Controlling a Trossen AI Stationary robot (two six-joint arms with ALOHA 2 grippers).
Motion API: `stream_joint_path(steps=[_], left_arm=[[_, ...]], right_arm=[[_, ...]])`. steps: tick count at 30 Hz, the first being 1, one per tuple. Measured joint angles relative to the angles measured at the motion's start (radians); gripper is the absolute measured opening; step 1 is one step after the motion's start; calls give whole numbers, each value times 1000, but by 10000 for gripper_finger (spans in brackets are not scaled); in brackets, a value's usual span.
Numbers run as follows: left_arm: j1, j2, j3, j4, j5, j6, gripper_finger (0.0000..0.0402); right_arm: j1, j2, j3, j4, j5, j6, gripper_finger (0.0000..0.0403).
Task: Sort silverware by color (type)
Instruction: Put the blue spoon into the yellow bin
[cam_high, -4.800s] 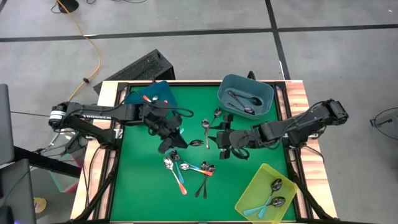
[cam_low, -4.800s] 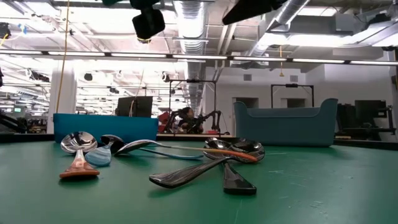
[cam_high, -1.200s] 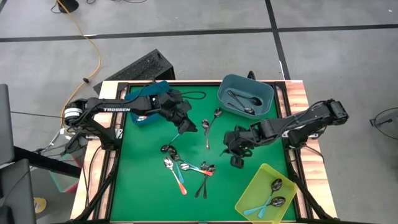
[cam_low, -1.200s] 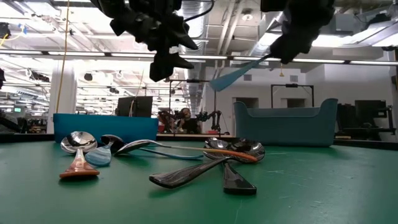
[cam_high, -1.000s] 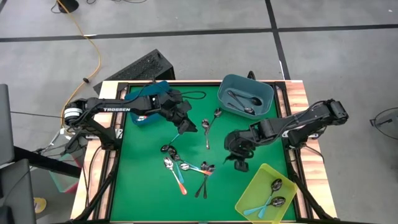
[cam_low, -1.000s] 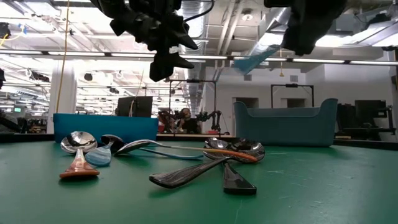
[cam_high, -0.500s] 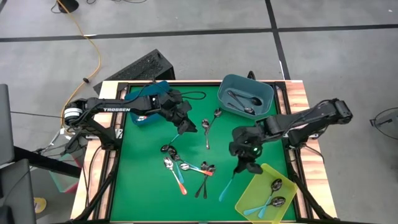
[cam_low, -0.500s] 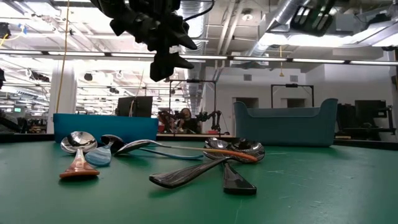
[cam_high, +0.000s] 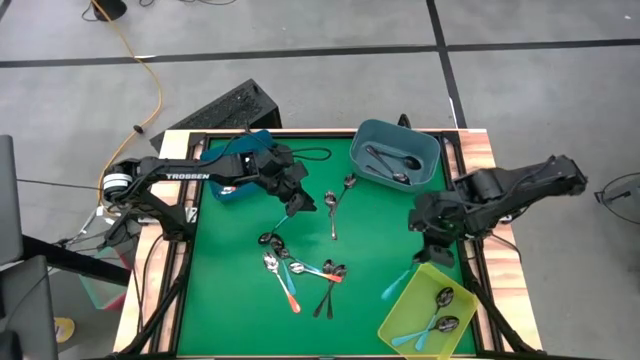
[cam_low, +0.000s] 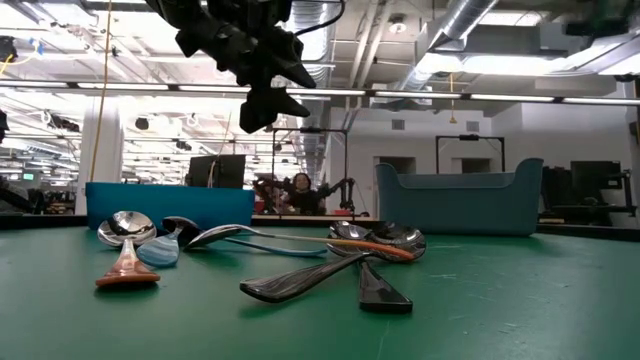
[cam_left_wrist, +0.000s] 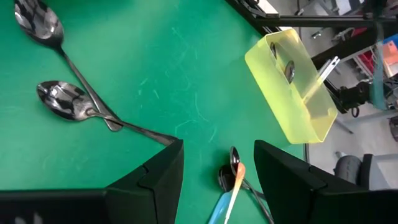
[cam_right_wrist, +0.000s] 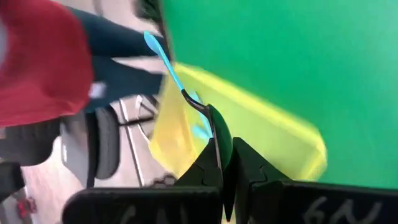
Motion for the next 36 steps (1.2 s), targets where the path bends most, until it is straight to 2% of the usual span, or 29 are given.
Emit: stream_joint_path(steps=[5, 15, 21, 36], left_arm=[[-2, 0, 0, -6, -34, 13, 179], [-2, 0, 0, -5, -75, 32, 179], [-2, 0, 0, -5, -78, 40, 179], [-2, 0, 0, -11, -78, 40, 179]], right_arm=[[64, -8, -2, -91, -16, 120, 16], [217, -10, -45, -80, -37, 299, 16], [273, -10, -178, 101, -42, 336, 16], [323, -18, -507, 501, -91, 456, 16]])
